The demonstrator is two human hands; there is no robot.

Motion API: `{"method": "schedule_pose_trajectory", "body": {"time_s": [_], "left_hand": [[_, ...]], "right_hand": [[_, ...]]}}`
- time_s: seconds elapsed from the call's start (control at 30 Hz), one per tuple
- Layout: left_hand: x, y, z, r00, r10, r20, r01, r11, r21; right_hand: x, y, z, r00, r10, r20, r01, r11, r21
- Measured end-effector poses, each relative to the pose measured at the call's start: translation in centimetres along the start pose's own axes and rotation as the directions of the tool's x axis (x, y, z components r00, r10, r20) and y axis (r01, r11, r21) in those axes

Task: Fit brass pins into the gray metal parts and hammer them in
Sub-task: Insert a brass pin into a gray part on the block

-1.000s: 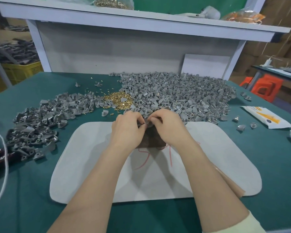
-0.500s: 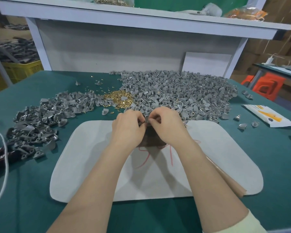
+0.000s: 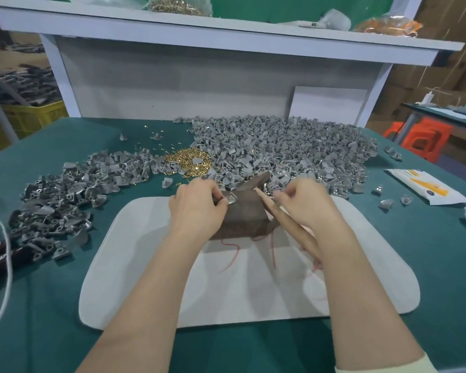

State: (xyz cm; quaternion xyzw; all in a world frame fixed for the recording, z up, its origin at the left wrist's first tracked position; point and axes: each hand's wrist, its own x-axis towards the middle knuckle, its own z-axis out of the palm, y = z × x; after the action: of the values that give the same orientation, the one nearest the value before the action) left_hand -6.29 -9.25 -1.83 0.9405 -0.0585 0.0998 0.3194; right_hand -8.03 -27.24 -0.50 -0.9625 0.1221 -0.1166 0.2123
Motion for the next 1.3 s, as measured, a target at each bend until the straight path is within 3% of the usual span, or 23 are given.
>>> {"method": "schedule_pose_trajectory", "body": {"time_s": [0.07, 0.17, 0.3, 0.4, 0.47, 0.57, 0.67, 0.8, 0.87, 1.03, 1.17, 1.3], "left_hand": [[0.0, 0.0, -0.1, 1.0, -0.018, 0.013, 0.019, 1.0, -0.008], [0.0, 0.0, -0.2, 0.999, -0.042, 0.023, 0.043, 0.998, -0.045], [-0.1, 0.0, -0.4, 0.998, -0.064, 0.003, 0.064, 0.997, -0.045], [-0.1, 0.1, -0.5, 0.998, -0.057, -0.009, 0.057, 0.998, -0.035], [-0.1, 0.1, -0.5, 0.999, -0.051, -0.012, 0.051, 0.998, -0.033], [-0.2, 0.0, -0.6, 0.999, -0.048, -0.006, 0.048, 0.998, -0.039], [-0.2, 0.0, -0.6, 0.999, -0.044, -0.005, 0.044, 0.997, -0.06], [-0.2, 0.1, -0.6, 0.999, -0.04, -0.017, 0.039, 0.996, -0.078], [-0.2, 0.1, -0.6, 0.999, -0.037, -0.018, 0.035, 0.996, -0.087], [-0.2, -0.1, -0.4, 0.999, -0.027, -0.021, 0.026, 0.996, -0.082], [-0.2, -0.1, -0.4, 0.999, -0.042, -0.018, 0.04, 0.995, -0.095], [-0.1, -0.1, -0.5, 0.998, -0.06, -0.008, 0.058, 0.991, -0.124]], "right_hand": [[-0.1, 0.5, 0.1, 0.969, 0.095, 0.228, -0.085, 0.995, -0.052], [0.2, 0.3, 0.4, 0.945, 0.08, 0.317, -0.094, 0.995, 0.028], [-0.4, 0.5, -0.1, 0.982, 0.059, 0.182, -0.116, 0.941, 0.319], [-0.8, 0.4, -1.6, 0.996, -0.076, -0.045, 0.087, 0.926, 0.366], [-1.3, 0.1, -2.1, 0.974, -0.2, -0.102, 0.224, 0.914, 0.338], [-2.6, -0.3, -1.9, 0.936, -0.332, -0.114, 0.351, 0.886, 0.304], [-3.0, -0.5, -2.0, 0.916, -0.364, -0.17, 0.399, 0.871, 0.285], [-3.2, -0.6, -2.0, 0.893, -0.449, -0.033, 0.446, 0.875, 0.187], [-3.4, -0.9, -1.6, 0.893, -0.449, -0.024, 0.447, 0.881, 0.153], [-3.1, -0.5, -2.2, 0.905, -0.36, -0.227, 0.411, 0.877, 0.248], [-3.4, -0.8, -1.8, 0.9, -0.433, -0.037, 0.433, 0.886, 0.167], [-3.7, -1.5, -1.1, 0.89, -0.445, -0.099, 0.455, 0.879, 0.143]]}}
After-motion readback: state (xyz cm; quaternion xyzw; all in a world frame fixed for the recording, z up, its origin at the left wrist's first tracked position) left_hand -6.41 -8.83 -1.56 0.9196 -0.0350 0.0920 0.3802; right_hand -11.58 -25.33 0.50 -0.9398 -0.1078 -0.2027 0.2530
